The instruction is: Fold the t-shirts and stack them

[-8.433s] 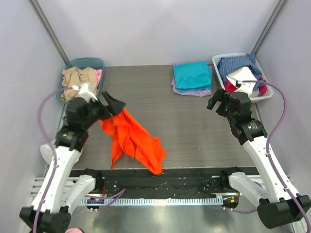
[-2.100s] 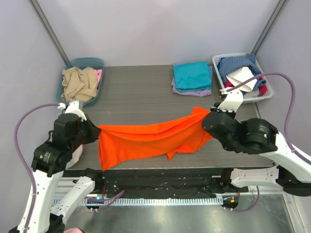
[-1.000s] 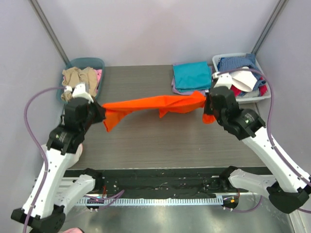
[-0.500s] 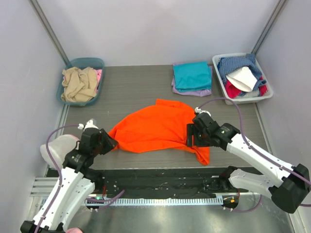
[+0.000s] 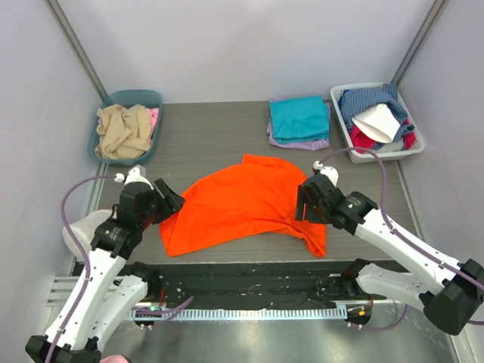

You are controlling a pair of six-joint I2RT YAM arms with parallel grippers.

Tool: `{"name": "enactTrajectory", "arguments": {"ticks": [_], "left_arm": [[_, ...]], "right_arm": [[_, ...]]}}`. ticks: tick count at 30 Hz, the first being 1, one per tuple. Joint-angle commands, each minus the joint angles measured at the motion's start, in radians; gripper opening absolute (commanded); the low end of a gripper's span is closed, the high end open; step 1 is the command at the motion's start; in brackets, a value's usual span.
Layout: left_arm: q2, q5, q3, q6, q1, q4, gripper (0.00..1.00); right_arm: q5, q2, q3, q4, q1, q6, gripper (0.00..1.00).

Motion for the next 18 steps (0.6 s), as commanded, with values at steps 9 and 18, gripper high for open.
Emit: {"name": "enactTrajectory", "arguments": {"ticks": [9, 18], "left_arm": [[-0.005, 0.071, -0.193, -0.042, -0.001, 0.143, 0.61], [0.044, 0.082, -0.280, -0.053, -0.008, 0.220, 0.59]], "right_arm": [[-0.159, 0.041, -0.108, 0.110, 0.002, 0.024, 0.72], [-0.210, 0.067, -0.177, 0.153, 0.002, 0.019, 0.71]]}}
